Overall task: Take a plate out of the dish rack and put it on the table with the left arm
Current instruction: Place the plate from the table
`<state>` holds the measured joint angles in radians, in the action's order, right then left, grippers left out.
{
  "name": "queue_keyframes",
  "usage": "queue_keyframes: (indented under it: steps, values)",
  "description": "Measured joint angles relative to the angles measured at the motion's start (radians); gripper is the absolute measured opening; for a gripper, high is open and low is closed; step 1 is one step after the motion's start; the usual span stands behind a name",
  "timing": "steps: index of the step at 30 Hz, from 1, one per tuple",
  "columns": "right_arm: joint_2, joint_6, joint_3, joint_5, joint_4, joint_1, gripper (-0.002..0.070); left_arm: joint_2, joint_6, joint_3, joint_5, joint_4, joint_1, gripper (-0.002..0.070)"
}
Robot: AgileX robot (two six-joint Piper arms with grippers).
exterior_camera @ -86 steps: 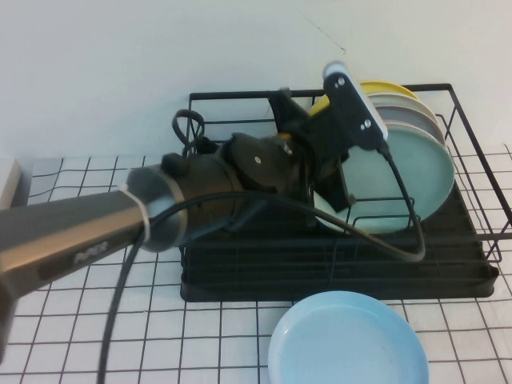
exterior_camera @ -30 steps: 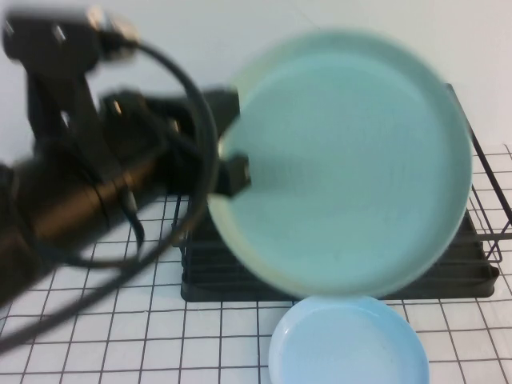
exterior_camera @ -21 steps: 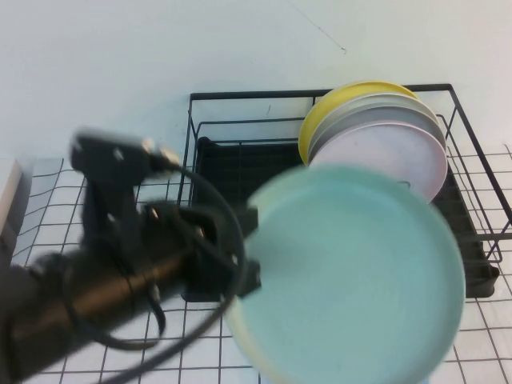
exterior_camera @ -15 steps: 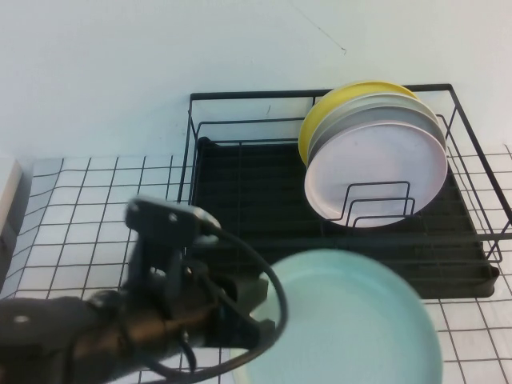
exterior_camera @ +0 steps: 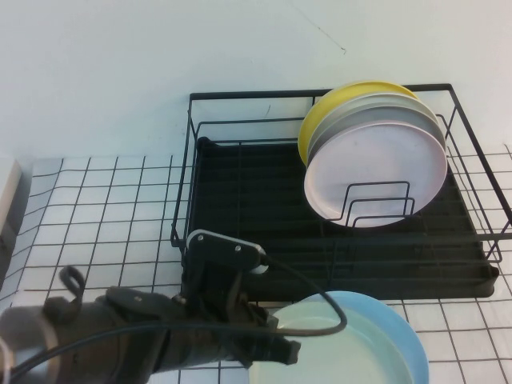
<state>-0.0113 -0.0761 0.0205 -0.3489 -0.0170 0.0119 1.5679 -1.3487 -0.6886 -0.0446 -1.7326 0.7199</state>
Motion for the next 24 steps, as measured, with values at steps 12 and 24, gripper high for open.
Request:
queue_keyframes:
  steps: [12, 24]
  values:
    - [0.0, 0.0, 0.0, 0.0, 0.0, 0.0, -0.0002, 0.071, -0.038, -0.068, 0.021, 0.0, 0.0, 0.0002]
    - [0.0, 0.0, 0.0, 0.0, 0.0, 0.0, -0.0002, 0.099, -0.075, -0.132, -0.012, 0.0, 0.0, 0.0002]
